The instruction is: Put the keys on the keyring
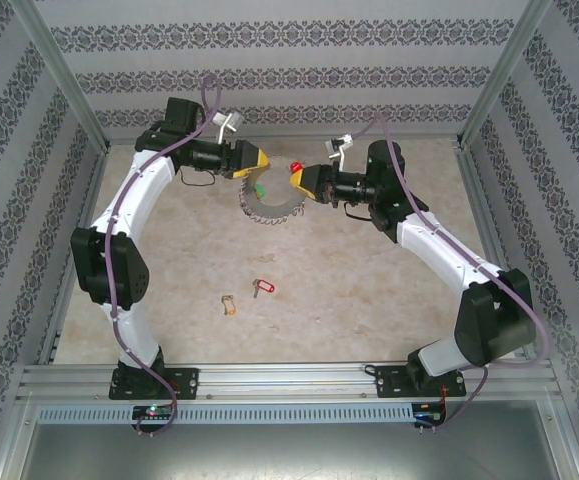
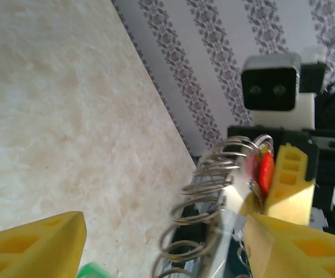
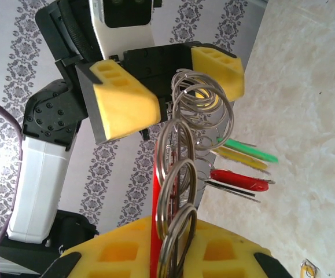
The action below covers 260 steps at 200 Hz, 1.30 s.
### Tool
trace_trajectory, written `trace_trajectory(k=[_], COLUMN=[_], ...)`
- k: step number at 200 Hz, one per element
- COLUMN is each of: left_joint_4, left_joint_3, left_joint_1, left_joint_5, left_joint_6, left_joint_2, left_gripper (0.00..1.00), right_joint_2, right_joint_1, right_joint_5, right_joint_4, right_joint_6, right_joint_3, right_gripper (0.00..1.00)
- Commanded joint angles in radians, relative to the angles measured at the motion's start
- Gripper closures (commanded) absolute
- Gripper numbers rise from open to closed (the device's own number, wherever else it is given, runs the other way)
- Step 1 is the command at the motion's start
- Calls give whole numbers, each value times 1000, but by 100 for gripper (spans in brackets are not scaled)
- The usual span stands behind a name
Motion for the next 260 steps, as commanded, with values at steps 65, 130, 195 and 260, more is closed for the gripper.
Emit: trace_trajectory(k=[65, 130, 195, 260], left_joint_4=[-196, -204, 76, 235], left_joint_3=[83, 91, -76, -303], left_joint_1=[-19, -19, -23, -219], left_joint_5=[168, 185, -76, -942], left_joint_6=[218, 277, 230, 433], left_joint_2=[0, -31, -245, -437], left_gripper=[69, 94, 100, 100], right_joint_2=[22, 16, -151, -469], right_joint_1=[3, -1, -113, -142], right_joint_5=[-65, -58, 182, 690], right_joint_4=[31, 13, -78, -30], right_joint_6=[-83, -158, -289, -726], right_joint_3=[69, 58, -54, -375], right_gripper=[93, 87, 43, 42])
